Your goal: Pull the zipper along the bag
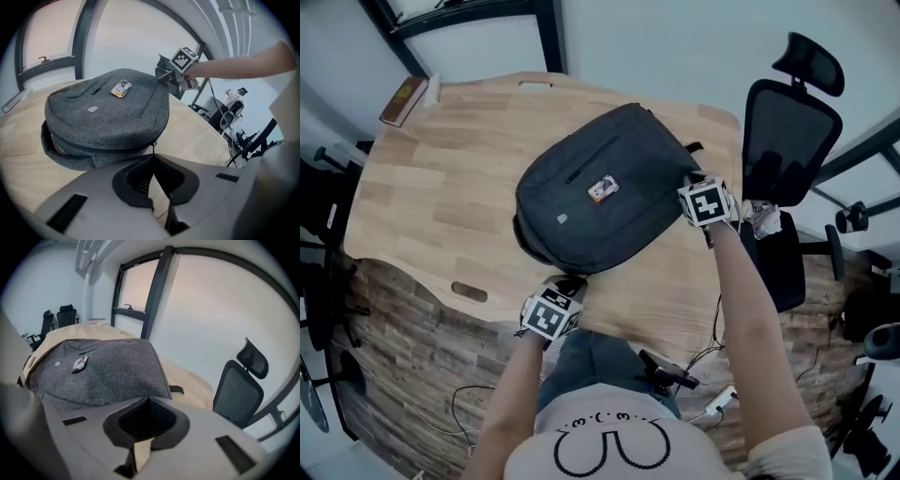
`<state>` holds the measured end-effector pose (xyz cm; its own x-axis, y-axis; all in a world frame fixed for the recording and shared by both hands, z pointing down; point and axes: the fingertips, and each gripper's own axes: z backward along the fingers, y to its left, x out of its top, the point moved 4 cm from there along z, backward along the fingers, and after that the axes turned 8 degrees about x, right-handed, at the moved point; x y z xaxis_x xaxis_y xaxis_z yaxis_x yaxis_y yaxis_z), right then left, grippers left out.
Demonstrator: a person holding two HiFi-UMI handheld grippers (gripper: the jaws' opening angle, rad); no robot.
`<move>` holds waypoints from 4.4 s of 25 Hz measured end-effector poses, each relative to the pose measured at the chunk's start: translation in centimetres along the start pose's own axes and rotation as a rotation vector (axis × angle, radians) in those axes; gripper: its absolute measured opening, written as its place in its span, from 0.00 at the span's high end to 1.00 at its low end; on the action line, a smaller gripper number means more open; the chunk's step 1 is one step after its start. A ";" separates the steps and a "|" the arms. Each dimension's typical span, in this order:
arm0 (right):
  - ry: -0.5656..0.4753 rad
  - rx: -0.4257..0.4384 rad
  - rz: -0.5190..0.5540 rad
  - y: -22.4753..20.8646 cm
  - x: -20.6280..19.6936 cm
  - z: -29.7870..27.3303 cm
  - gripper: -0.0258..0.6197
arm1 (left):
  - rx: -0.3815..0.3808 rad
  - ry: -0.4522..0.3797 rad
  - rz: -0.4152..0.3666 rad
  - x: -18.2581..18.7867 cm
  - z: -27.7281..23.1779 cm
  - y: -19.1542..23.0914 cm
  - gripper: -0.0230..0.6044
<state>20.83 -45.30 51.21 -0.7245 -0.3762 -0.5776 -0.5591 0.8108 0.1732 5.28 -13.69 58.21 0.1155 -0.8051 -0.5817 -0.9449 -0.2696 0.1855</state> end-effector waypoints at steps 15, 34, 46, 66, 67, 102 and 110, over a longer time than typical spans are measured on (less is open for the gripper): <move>-0.159 0.031 -0.020 5.0 0.8 2.2 0.88 | 0.057 -0.014 -0.089 0.8 -1.0 -0.1 0.94; -0.216 0.378 -1.150 24.1 -6.8 3.5 0.54 | -0.071 -0.057 -0.168 1.0 -1.5 0.0 0.94; -0.205 0.328 -1.278 25.5 -6.4 2.2 0.71 | -0.014 -0.052 -0.239 0.4 0.2 1.6 0.94; -0.158 0.287 -1.277 25.1 -7.2 2.6 0.74 | 0.128 -0.017 -0.300 -0.7 4.8 14.2 0.94; -0.154 0.288 -1.283 25.1 -7.3 2.6 0.74 | 0.130 -0.013 -0.296 -0.6 4.8 15.0 0.94; 0.002 0.405 -0.007 29.6 -4.6 7.5 0.59 | -0.246 -0.038 -0.296 0.2 1.6 1.0 0.94; 0.108 0.385 0.185 29.9 -5.4 5.6 0.79 | -0.175 -0.060 -0.302 -0.3 1.7 1.6 0.94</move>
<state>10.27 -16.48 55.00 -0.8480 -0.2368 -0.4741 -0.2397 0.9693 -0.0554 3.24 -13.01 57.33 0.3590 -0.6442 -0.6754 -0.8036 -0.5814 0.1274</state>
